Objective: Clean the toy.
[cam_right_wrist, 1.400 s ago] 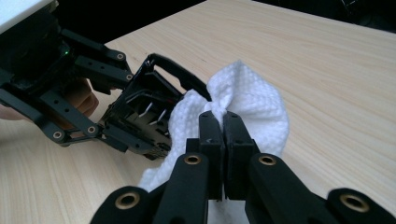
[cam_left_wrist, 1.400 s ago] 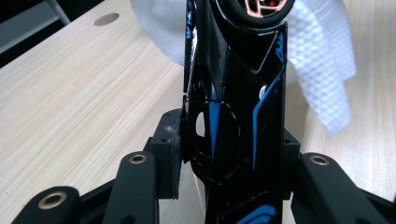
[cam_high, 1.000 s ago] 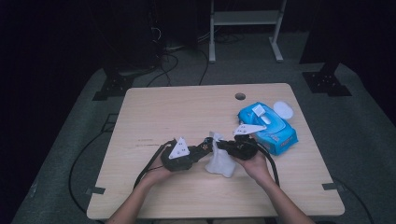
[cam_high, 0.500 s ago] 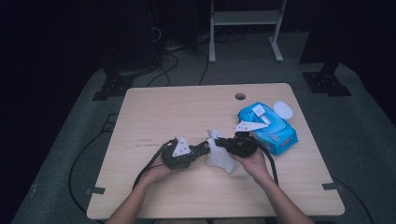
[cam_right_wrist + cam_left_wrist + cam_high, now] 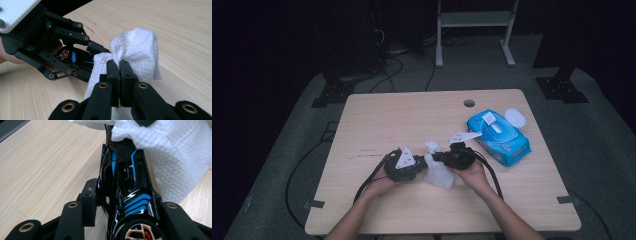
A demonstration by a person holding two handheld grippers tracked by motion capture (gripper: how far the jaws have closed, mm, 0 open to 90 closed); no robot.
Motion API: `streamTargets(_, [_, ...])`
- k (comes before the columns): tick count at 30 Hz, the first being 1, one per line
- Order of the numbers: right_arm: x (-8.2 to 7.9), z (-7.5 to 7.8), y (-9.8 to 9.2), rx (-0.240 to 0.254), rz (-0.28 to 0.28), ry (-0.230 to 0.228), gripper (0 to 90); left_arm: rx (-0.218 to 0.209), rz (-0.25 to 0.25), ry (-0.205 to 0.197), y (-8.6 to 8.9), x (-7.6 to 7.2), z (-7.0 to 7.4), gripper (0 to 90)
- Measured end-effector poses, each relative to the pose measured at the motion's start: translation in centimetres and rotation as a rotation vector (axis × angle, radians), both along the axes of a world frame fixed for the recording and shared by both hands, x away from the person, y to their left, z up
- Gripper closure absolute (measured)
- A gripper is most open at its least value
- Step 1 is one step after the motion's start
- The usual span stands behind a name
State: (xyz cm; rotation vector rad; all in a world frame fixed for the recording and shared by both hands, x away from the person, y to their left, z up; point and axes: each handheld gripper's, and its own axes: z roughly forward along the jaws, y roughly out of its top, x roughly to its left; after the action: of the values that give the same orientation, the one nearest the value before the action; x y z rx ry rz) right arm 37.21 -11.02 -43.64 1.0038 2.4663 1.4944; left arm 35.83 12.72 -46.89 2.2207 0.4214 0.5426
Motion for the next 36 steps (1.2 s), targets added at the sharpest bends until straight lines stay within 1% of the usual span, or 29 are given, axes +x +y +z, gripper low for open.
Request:
streamTargets(1, [-0.1, 0.0, 0.0, -0.005, 0.001, -0.002, 87.9, -0.004, -0.007, 0.0, 0.0, -0.1, 0.1, 54.7])
streamTargets(3, [-0.3, 0.0, 0.0, -0.016, 0.003, -0.004, 88.0, -0.022, -0.011, 0.02, 0.2, -0.2, 0.1, 51.2])
streamTargets(5, [-0.6, -0.1, -0.1, -0.021, 0.005, -0.006, 88.0, -0.023, -0.023, 0.028, 0.3, -0.4, 0.2, 47.8])
streamTargets(6, [-0.6, -0.2, -0.1, -0.022, 0.006, -0.006, 88.0, -0.027, -0.026, 0.039, 0.3, -0.4, 0.2, 46.1])
streamTargets(7, [-0.7, -0.2, -0.2, -0.023, 0.008, -0.009, 88.0, -0.046, -0.026, 0.058, 0.4, -0.5, 0.2, 43.9])
streamTargets(9, [-1.0, -0.4, -0.2, -0.035, 0.006, -0.005, 88.0, -0.05, -0.03, 0.064, 0.3, -0.6, 0.1, 41.0])
streamTargets(10, [-1.0, -0.6, -0.3, -0.037, 0.006, -0.004, 88.0, -0.05, -0.033, 0.074, 0.4, -0.6, 0.2, 38.8])
streamTargets(12, [-1.1, -0.9, -0.4, -0.036, 0.002, -0.001, 88.0, -0.042, -0.031, 0.072, 0.4, -0.6, 0.1, 37.2])
streamTargets(14, [-1.0, -0.9, -0.4, -0.045, 0.0, -0.004, 88.0, -0.05, -0.033, 0.073, 0.4, -0.6, 0.1, 35.3])
streamTargets(17, [-0.9, -1.1, -0.5, -0.046, -0.004, -0.002, 87.9, -0.042, -0.034, 0.072, 0.3, -0.8, 0.0, 32.7])
streamTargets(20, [-0.9, -1.2, -0.6, -0.057, -0.006, 0.001, 87.9, -0.033, -0.03, 0.076, 0.3, -0.8, -0.1, 31.2])
streamTargets(22, [-0.9, -1.2, -0.7, -0.065, -0.004, -0.003, 87.9, -0.028, -0.036, 0.072, 0.2, -1.0, -0.2, 30.0])
streamTargets(23, [-1.0, -1.3, -0.7, -0.071, -0.007, -0.002, 88.0, -0.033, -0.037, 0.079, 0.1, -1.1, -0.2, 28.8])
streamTargets(24, [-1.1, -1.4, -0.8, -0.078, -0.008, 0.001, 87.9, -0.025, -0.039, 0.081, 0.1, -1.1, -0.2, 27.7])
streamTargets(26, [-1.1, -1.5, -1.1, -0.085, -0.017, 0.008, 87.9, -0.018, -0.04, 0.079, 0.0, -1.2, -0.3, 27.5])
streamTargets(28, [-1.1, -1.6, -1.3, -0.087, -0.021, 0.01, 87.9, -0.025, -0.039, 0.087, 0.0, -1.2, -0.3, 27.5])
streamTargets(33, [-1.2, -1.8, -1.9, -0.085, -0.026, 0.009, 87.9, -0.007, -0.037, 0.068, -0.2, -1.4, -0.3, 27.3])
streamTargets(36, [-1.4, -2.0, -2.4, -0.086, -0.032, 0.018, 87.9, -0.023, -0.029, 0.075, -0.2, -1.4, -0.3, 27.8])
